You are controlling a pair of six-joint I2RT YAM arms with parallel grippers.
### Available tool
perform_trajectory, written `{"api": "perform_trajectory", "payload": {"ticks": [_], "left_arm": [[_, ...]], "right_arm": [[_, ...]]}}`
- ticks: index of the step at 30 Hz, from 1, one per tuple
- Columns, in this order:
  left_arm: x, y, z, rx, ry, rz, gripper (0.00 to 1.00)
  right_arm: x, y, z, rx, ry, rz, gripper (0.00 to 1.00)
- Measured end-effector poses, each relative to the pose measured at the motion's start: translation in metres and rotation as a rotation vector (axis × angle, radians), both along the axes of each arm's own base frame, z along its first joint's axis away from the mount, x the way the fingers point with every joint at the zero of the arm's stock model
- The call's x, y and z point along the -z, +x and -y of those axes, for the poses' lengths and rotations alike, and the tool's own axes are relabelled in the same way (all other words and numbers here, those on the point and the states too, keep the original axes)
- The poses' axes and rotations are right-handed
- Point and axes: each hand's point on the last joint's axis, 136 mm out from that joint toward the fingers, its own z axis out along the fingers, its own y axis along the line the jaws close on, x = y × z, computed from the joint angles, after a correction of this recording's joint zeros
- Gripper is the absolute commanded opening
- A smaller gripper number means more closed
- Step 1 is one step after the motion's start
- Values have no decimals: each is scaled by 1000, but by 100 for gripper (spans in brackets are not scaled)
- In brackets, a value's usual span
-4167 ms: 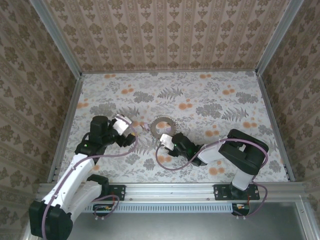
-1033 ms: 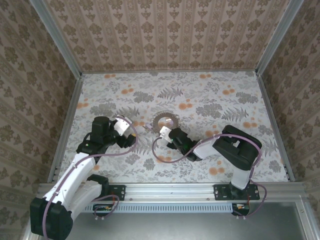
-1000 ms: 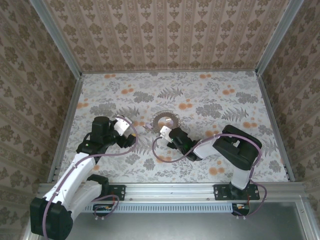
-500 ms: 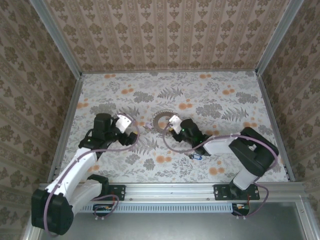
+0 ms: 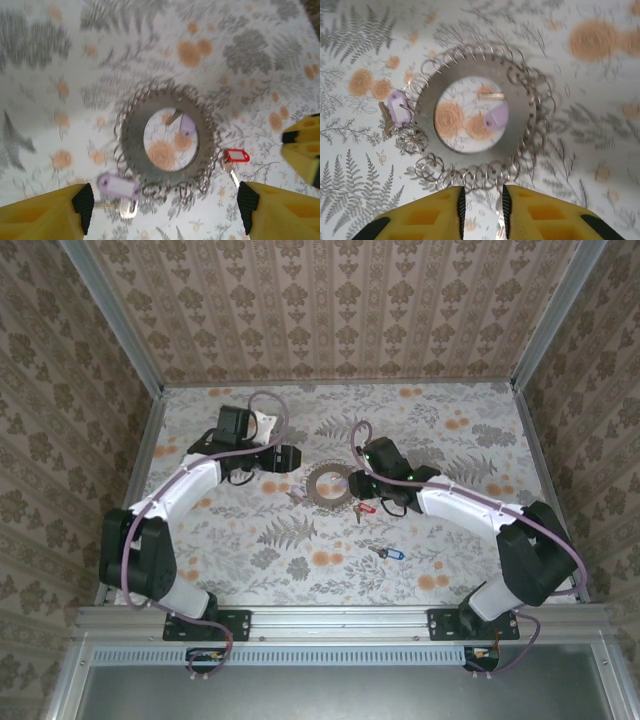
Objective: Put the keys on the keyring
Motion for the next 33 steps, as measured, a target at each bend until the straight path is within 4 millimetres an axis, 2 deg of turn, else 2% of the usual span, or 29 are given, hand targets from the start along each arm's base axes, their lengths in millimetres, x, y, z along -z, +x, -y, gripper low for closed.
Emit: {"api": "perform_trajectory", "payload": {"ticks": [4,9,13,18,23,33], "left_arm": [[27,-10,-19,-77,25,-141,78],[39,-12,-53,-186,48,-196,78],[45,-9,-71,-248,65,-217,78],[48,-9,-73,-256,73,-219,78],[48,-9,-74,-258,77,-219,78],[48,-9,-73,-257,77,-219,78]], "right_arm": [[15,-11,-6,26,-35,-158,22],[39,-25,-30,-24,-130,-274,23],[59,-26,-44,-46,-222,-310,24],[73,-13,-39,0,-334,-318,23],[74,-8,-30,36,-395,-312,25],[77,-3,-31,49,-429,-305,28]]}}
